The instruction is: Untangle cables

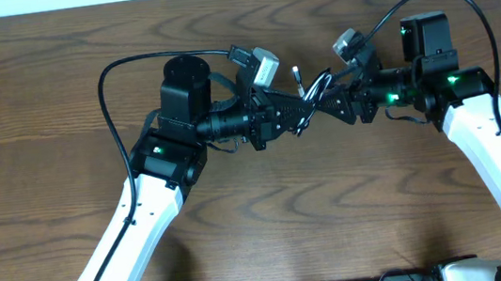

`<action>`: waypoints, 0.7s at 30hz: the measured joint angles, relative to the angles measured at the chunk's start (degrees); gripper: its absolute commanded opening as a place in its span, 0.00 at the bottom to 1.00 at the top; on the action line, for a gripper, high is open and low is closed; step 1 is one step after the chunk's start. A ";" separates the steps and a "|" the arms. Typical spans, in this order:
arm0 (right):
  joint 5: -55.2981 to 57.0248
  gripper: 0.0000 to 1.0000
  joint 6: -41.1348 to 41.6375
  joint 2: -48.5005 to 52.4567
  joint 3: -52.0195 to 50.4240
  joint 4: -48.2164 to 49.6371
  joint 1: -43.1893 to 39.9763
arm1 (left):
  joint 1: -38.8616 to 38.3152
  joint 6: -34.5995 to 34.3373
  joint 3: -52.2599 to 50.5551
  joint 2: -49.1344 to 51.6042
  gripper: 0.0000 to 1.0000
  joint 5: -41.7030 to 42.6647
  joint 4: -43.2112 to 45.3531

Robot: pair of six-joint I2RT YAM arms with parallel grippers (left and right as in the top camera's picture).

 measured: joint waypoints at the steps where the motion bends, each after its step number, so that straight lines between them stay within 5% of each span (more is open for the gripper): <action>1: 0.11 0.69 0.15 0.00 0.00 0.07 0.00 | 0.00 0.00 0.00 0.00 0.08 0.15 0.00; 5: 0.13 0.71 0.09 0.87 0.00 1.49 0.09 | 0.00 0.00 0.00 0.00 0.08 0.61 -0.02; 11: -0.17 0.01 1.92 4.83 0.00 5.55 1.01 | 0.04 0.00 0.00 0.02 0.08 0.59 0.00; 16: -0.09 0.01 3.89 8.44 0.00 7.06 1.57 | 0.02 -0.02 0.00 0.02 0.08 0.85 -0.02; 17: -0.11 0.06 4.04 8.83 0.00 7.10 1.57 | 0.04 -0.02 0.00 0.02 0.08 0.85 -0.02; 18: -0.11 0.24 4.39 9.01 0.00 7.08 1.57 | 0.04 -0.02 0.00 0.02 0.08 0.85 -0.02; 19: -0.24 0.58 4.72 9.09 -0.02 6.93 1.57 | 0.04 -0.02 0.00 0.02 0.08 0.85 0.00; 21: -1.03 0.72 4.85 9.09 -0.02 6.86 1.55 | 0.04 -0.02 0.00 0.02 0.08 0.83 -0.02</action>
